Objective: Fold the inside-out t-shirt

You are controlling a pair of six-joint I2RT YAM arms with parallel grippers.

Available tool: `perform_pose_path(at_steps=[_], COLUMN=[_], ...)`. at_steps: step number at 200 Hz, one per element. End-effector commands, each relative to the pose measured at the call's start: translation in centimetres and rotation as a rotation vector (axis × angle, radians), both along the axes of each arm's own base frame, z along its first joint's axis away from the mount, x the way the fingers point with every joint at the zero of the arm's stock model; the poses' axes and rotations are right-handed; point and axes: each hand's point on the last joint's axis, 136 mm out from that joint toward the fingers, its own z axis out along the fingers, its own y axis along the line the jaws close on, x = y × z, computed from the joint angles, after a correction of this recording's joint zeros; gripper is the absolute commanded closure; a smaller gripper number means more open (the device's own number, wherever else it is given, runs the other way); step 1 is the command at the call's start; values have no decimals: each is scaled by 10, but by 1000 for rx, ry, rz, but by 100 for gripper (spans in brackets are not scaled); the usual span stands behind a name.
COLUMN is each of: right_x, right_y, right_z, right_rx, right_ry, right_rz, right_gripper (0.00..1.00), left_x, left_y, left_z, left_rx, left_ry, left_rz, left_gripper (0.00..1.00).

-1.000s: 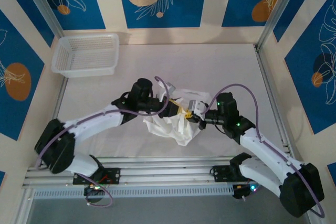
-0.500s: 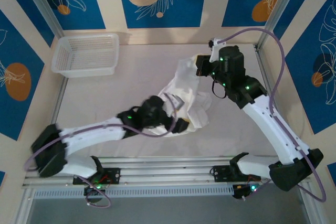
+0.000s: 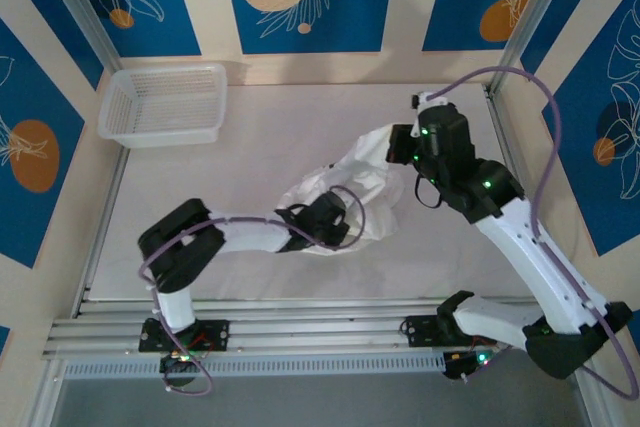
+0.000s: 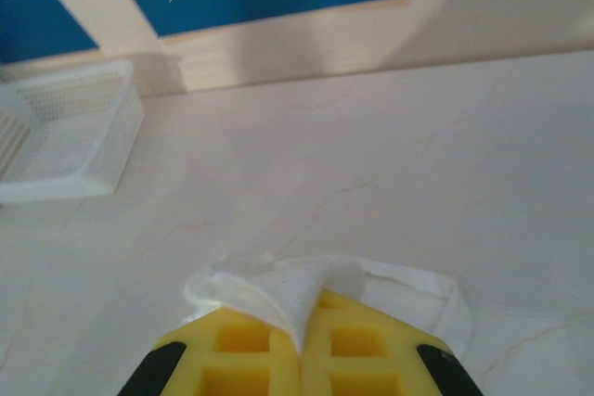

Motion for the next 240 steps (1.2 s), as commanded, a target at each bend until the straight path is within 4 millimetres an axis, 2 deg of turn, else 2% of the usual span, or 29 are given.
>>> perform_pose_path(at_steps=[1,17,29,37,53,70,84,96,116,138,149,158,169,186,207,218,228,240], right_x=[-17,-36,-51,-60,-67,-59,-44,-25,6,28,32,33,31,22,-2,-23,-44,-68], right_y=[-32,-34,-39,-45,-61,-77,-91,-103,-125,-142,-140,-130,-113,-88,-51,-17,15,47], right_z=[30,60,86,99,112,103,80,46,-40,-142,-182,-201,-210,-197,-164,-150,-148,-160], right_rx=[10,59,119,146,133,2,-145,-236,-246,-197,-155,-100,-39,30,41,49,62,72], right_ry=[-55,-121,-191,-229,-268,-247,-191,-98,151,380,459,509,539,527,425,350,290,267], right_rz=[-95,-58,-48,-57,-107,-193,-278,-331,-375,-388,-358,-300,-225,-135,-31,72,174,245], right_gripper=[100,100,100,100,100,100,100,100,100,100,88,74,52,39,36,36,37,37], left_x=[1,-21,-34,-39,-39,-26,-7,9,36,50,57,65,75,88,103,110,114,119], left_y=[20,34,47,57,75,87,90,87,77,55,48,45,44,38,29,25,24,24], left_z=[109,195,251,278,314,327,322,310,278,232,207,187,161,134,119,117,118,120], left_rx=[-243,-342,-365,-368,-353,-321,-295,-289,-291,-302,-289,-271,-241,-231,-242,-251,-257,-259], left_ry=[-28,-84,-174,-227,-300,-333,-321,-285,-176,-39,15,43,89,143,166,170,166,152], left_rz=[-48,-171,-218,-222,-188,-137,-88,-70,-48,-72,-67,-50,-21,1,17,26,34,46], left_gripper=[100,100,100,100,100,100,100,100,100,100,100,100,100,99,89,87,87,86])
